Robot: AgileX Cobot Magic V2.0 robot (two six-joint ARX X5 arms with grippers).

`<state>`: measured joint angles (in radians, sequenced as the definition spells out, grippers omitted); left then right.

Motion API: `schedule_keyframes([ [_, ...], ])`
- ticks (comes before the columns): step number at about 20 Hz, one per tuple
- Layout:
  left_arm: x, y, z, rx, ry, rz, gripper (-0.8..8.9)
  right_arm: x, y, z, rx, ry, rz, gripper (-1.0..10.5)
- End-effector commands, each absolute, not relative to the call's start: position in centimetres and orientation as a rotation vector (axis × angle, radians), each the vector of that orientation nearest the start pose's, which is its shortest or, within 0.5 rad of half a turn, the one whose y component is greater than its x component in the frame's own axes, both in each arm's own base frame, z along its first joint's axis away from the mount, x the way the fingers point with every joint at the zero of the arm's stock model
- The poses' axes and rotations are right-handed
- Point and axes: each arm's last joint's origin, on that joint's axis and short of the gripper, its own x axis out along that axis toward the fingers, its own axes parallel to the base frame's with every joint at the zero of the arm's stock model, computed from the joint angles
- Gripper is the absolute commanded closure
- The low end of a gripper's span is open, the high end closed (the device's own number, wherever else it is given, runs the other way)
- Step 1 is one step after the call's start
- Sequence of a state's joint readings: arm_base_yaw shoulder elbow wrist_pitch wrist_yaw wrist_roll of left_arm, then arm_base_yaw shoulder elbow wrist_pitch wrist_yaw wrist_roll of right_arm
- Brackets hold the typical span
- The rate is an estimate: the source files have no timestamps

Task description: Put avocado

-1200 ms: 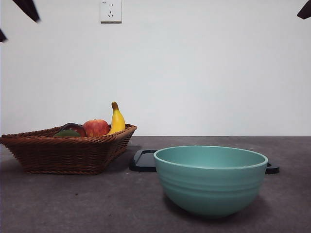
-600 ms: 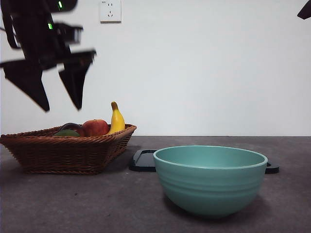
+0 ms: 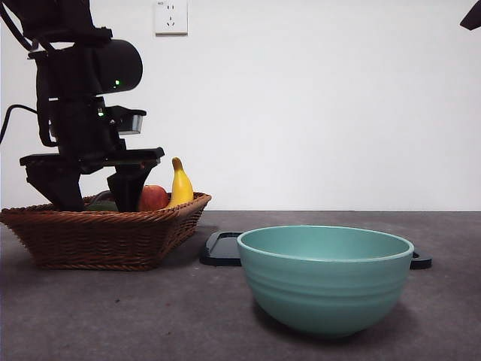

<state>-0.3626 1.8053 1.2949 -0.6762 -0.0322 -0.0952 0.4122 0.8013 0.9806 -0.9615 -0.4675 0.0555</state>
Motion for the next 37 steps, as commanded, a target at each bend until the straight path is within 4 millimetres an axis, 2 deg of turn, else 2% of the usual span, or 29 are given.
schedule_keyframes([
  [1,34.5,-13.1,20.2,0.149,1.157,-0.233,4.99,11.8,6.6,33.4,0.061,0.815,0.817,5.5],
  [5,34.4,-13.1,20.1,0.151,1.167,-0.232,6.69,11.8,6.6,33.4,0.061,0.814,0.817,5.5],
  [8,34.3,-13.0,20.5,0.149,1.159,-0.233,6.95,11.8,6.6,33.4,0.061,0.814,0.817,5.5],
  [10,33.9,-12.9,21.9,0.14,1.12,-0.238,6.95,11.8,6.6,33.4,0.061,0.815,0.817,5.5],
  [12,33.0,-12.7,24.3,0.126,1.052,-0.255,6.95,11.8,6.6,33.4,0.061,0.815,0.817,5.5],
  [14,31.2,-12.7,27.2,0.101,0.99,-0.312,6.95,11.8,6.6,33.4,0.061,0.815,0.816,5.5],
  [17,27.6,-13.5,31.0,0.069,0.934,-0.479,6.95,11.8,6.6,33.4,0.058,0.814,0.809,5.5],
  [19,25.2,-14.6,32.6,0.057,0.91,-0.617,6.95,11.8,6.6,33.4,0.053,0.815,0.797,5.5],
  [21,23.3,-16.4,33.3,0.081,0.892,-0.721,6.94,11.7,6.6,33.4,0.054,0.823,0.796,5.5],
  [24,21.4,-19.7,32.7,0.139,0.912,-0.838,6.92,11.6,6.5,33.2,0.056,0.846,0.792,5.5],
  [28,20.0,-24.4,30.5,0.214,0.933,-0.958,6.92,11.4,6.4,33.1,0.051,0.87,0.771,5.5],
  [32,20.2,-28.0,26.8,0.297,0.971,-0.952,6.92,11.0,6.0,32.9,0.032,0.895,0.725,5.5],
  [37,21.0,-30.6,22.4,0.344,1.031,-0.951,6.92,9.9,5.5,33.2,0.027,0.866,0.703,5.5],
])
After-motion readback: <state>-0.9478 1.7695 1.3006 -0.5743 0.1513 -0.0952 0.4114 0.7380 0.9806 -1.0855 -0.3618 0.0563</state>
